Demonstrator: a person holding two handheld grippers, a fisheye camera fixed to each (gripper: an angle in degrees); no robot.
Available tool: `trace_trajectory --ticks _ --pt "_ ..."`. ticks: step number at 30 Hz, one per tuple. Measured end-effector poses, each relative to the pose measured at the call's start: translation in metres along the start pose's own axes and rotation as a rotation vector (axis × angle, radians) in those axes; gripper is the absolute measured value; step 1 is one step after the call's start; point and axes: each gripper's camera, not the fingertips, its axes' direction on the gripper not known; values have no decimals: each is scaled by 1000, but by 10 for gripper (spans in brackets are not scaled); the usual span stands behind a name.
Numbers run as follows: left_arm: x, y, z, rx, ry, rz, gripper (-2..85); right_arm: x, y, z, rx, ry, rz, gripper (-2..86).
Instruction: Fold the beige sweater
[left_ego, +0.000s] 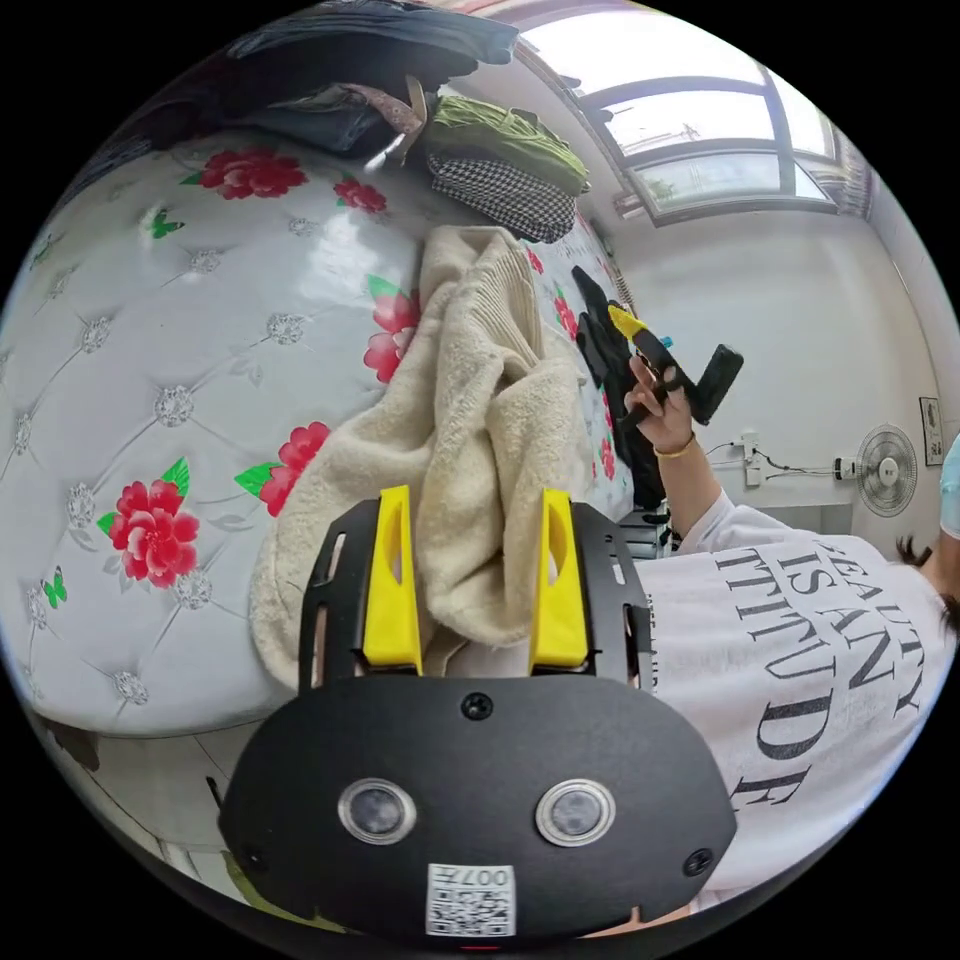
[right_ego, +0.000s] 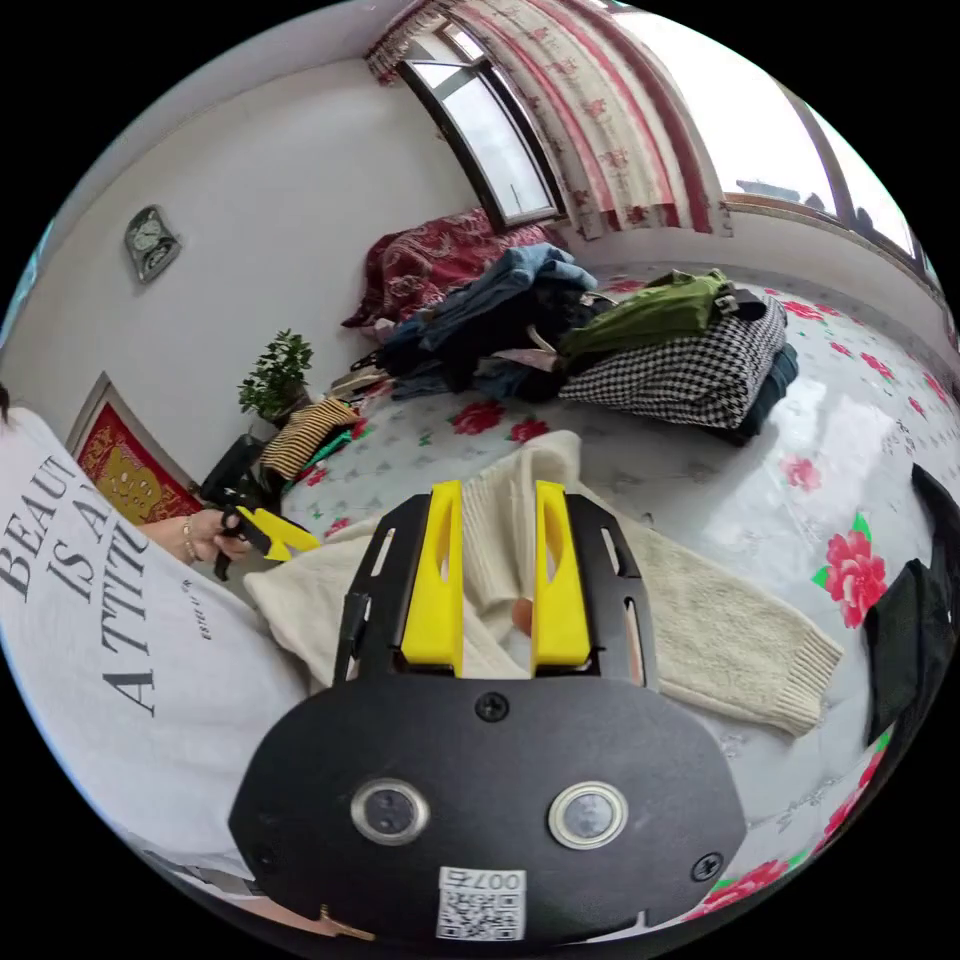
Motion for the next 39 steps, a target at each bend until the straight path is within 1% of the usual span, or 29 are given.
trace_trajectory --ticks 1,4,7,8,9,10,11,13,14,15,16,17,19,21,23,24,25,26,27,28,29,31,32,34,39 --pt "1 0 5 -3 -5 -9 170 22 -9 21 -72 39 23 82" --pt "6 -7 31 -43 -31 -39 155 55 -33 74 -180 49 44 83" --pt "11 -13 49 -86 -106 -38 96 56 -54 124 -245 58 2 76" --pt "19 -12 46 -76 -153 -20 63 54 -57 133 -260 36 -5 74" --pt "29 -10 39 -58 -186 8 50 47 -60 151 -296 -18 -7 65" --pt "33 -9 35 -50 -193 19 44 39 -62 166 -330 -31 9 53" --pt "39 -4 23 -20 -211 20 27 34 -62 169 -327 -4 13 46" --pt "44 4 0 38 -195 17 11 18 -58 166 -324 117 9 20" --pt "45 9 -17 87 -158 7 6 16 -57 162 -325 103 11 17" --pt "44 14 -33 133 -111 -3 2 15 -55 144 -275 77 42 10" --pt "43 16 -41 155 -90 -8 1 15 -50 113 -156 55 83 6" --pt "43 19 -54 194 -68 -13 -1 15 -47 97 -105 41 103 4" --pt "48 21 -70 234 -74 3 -3 5 -37 41 3 56 113 1" --pt "65 21 -89 275 -92 72 -4 -13 -33 17 -9 86 54 0" --pt "81 23 -105 312 -108 130 -5 -36 -29 -5 18 188 3 0" --pt "93 26 -116 337 -123 164 -5 -51 -25 -32 157 286 9 1" --pt "99 29 -122 353 -135 179 -5 -60 -23 -63 258 302 52 2" --pt "111 35 -134 388 -170 212 -5 -62 -22 -79 313 291 79 2" --pt "122 41 -146 418 -210 245 -5 -67 -17 -108 415 269 111 5" --pt "126 44 -151 428 -227 262 -5 -71 -16 -123 448 248 112 8" --pt "134 48 -159 434 -247 296 -4 -72 -18 -124 424 238 108 10" --pt "142 54 -163 425 -250 328 -4 -71 -26 -101 273 215 109 31" --pt "143 59 -160 414 -237 336 -4 -71 -27 -90 234 204 108 41" --pt "141 71 -152 401 -229 314 -4 -72 -30 -35 77 153 109 78" --pt "106 122 -147 425 -175 99 -3 -82 -44 72 -73 136 75 110"
